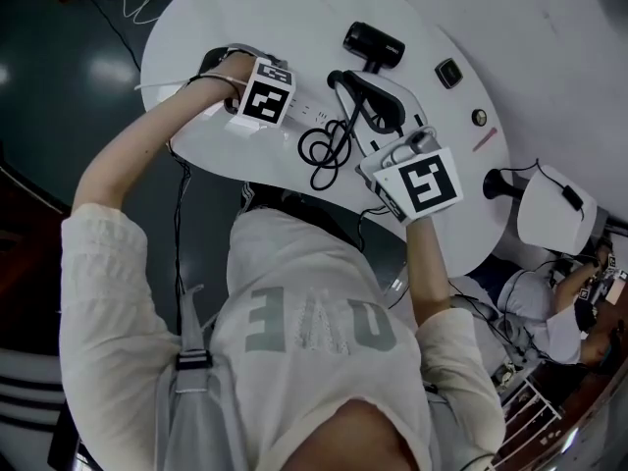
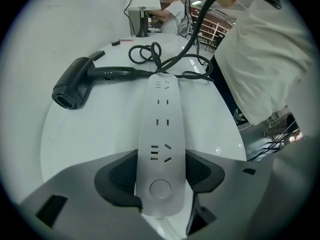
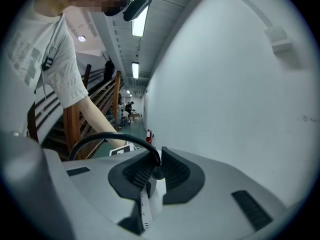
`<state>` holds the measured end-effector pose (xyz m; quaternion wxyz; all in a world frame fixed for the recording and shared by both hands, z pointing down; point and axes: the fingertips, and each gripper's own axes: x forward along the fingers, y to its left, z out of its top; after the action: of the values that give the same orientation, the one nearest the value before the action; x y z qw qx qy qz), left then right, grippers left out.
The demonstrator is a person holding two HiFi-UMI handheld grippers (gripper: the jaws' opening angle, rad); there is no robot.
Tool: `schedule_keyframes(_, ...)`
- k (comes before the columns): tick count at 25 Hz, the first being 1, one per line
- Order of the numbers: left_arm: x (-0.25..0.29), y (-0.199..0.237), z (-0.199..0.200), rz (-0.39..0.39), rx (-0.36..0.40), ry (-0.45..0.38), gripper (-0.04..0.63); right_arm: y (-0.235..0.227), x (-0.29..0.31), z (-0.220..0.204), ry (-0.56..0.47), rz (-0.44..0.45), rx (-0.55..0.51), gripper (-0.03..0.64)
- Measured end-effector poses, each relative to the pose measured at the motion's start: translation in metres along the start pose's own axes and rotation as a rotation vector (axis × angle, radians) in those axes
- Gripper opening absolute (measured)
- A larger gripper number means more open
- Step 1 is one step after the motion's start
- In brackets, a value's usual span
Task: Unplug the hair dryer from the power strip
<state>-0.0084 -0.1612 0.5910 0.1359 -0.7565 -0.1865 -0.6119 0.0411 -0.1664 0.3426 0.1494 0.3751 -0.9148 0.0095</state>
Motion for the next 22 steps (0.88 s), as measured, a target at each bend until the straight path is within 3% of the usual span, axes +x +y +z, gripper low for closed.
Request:
schedule_keyframes(9, 0.001, 0.000, 0.002, -0.004, -0.001, 0.002, 0.272, -0.010, 0.023, -0.036, 0.091, -0.039, 0.015, 0.048)
schedule_keyframes(22, 0.000, 0.000, -0.002, -0.008, 0.004, -0.047, 0.272, -0.019, 0.053, -0.127, 0.350, 0.046, -0.025, 0.048)
